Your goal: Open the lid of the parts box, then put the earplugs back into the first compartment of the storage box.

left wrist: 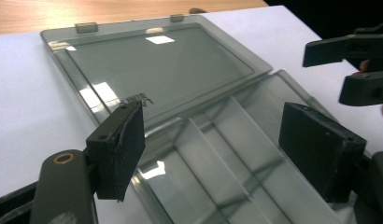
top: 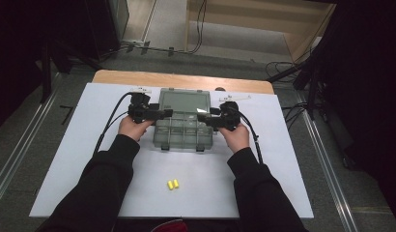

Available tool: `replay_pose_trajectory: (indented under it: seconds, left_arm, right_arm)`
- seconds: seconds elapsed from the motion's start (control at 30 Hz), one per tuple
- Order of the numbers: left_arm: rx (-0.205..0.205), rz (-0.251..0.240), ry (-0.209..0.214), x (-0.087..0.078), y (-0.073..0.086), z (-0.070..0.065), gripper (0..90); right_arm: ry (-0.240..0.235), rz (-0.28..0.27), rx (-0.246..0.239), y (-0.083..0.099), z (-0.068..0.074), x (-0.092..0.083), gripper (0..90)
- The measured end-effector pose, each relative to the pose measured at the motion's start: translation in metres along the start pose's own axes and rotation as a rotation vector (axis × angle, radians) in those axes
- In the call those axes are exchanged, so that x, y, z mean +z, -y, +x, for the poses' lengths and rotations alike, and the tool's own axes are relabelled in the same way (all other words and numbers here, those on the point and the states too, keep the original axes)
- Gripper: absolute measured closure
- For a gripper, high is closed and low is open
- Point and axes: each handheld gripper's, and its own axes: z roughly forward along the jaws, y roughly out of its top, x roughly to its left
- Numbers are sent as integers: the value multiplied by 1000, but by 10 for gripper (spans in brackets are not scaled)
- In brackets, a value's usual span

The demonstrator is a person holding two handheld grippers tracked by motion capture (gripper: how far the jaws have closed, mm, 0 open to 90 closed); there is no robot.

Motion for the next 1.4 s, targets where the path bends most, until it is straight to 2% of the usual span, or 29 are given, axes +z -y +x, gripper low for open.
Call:
replay_pose_trajectory:
  seconds: [0.17, 0.33, 0.43, 0.5, 0.7, 0.8, 0.9, 1.2, 1.4]
  left_arm:
    - [8, 17, 23, -11, 4, -5, 231]
    - [28, 29, 45, -18, 10, -10, 231]
    - [24, 36, 60, -23, 13, -12, 231]
    - [44, 40, 63, -25, 15, -14, 231]
    - [58, 51, 92, -33, 22, -23, 231]
    - [67, 61, 102, -35, 25, -27, 231]
    - [82, 66, 114, -38, 28, -31, 231]
    - [89, 88, 137, -43, 37, -35, 231]
    - [103, 88, 149, -51, 44, -38, 231]
  right_arm:
    - [-23, 17, -10, 7, 4, -8, 244]
    - [-50, 38, -34, 14, 13, -16, 244]
    - [-64, 39, -40, 19, 19, -21, 244]
    - [-80, 43, -40, 22, 23, -24, 243]
    - [-104, 54, -68, 31, 34, -32, 244]
    - [-129, 55, -64, 36, 37, -36, 244]
    - [-135, 64, -71, 40, 41, -41, 244]
    - [-155, 66, -65, 47, 46, -50, 244]
    - [-163, 69, -82, 52, 49, -54, 244]
